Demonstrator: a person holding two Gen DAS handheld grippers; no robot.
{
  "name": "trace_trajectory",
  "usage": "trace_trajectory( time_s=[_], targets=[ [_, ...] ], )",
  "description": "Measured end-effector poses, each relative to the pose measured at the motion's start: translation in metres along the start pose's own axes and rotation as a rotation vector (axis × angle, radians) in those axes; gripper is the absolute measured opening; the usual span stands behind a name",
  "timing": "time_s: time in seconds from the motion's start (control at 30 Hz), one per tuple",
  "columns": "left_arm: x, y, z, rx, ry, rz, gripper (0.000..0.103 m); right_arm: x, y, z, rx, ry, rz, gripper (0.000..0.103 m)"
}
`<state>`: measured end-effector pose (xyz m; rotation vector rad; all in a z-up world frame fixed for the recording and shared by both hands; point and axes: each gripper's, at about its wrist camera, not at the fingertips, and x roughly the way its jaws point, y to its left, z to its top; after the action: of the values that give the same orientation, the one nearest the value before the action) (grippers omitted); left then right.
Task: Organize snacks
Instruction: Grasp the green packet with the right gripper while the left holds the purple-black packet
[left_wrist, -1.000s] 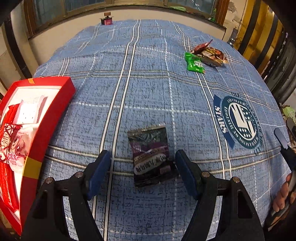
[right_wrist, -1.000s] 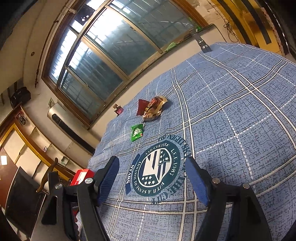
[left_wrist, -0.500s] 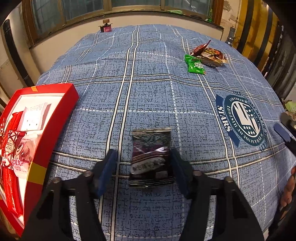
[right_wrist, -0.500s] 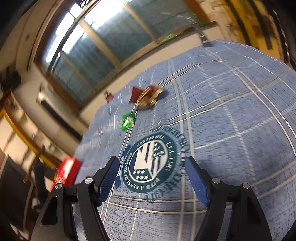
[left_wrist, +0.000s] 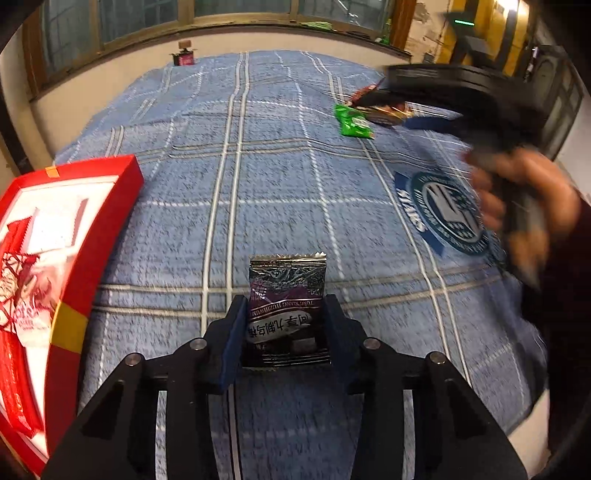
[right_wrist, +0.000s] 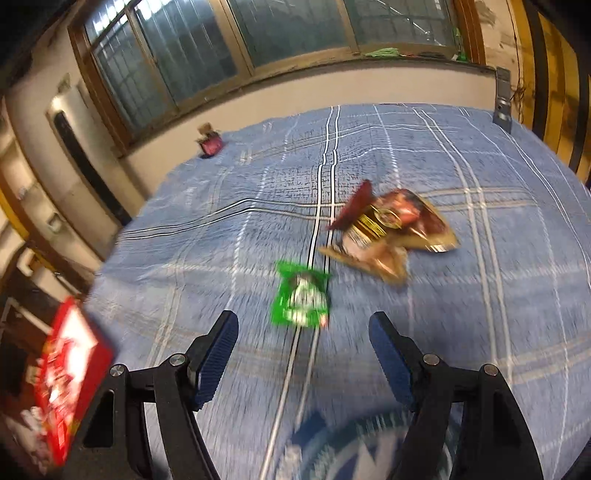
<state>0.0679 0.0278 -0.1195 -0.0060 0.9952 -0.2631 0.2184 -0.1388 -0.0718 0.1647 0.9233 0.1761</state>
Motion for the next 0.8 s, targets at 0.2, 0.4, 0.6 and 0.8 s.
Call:
trace_trajectory(
  time_s=[0.2,0.4,0.6,0.8],
  targets=[
    [-0.007,0.004,-0.010,0.009,-0.003,-0.016,0.039,0.048,0.007,0.015,0.020,0.049,-0.067,0.073],
    [-0.010,0.007,-0.012,-0.015,0.001,-0.042,0.039,0.057,0.014,0.012,-0.040,0.057,-0.216,0.042],
    [-0.011,0.009,-0.013,-0.030,0.005,-0.038,0.039,0.039,-0.004,-0.004,-0.041,0.079,-0.199,0.041],
    [-0.011,-0.006,-0.019,0.024,-0.016,0.061,0.039,0.001,-0.010,-0.044,-0.074,0.104,-0.158,0.041]
  ],
)
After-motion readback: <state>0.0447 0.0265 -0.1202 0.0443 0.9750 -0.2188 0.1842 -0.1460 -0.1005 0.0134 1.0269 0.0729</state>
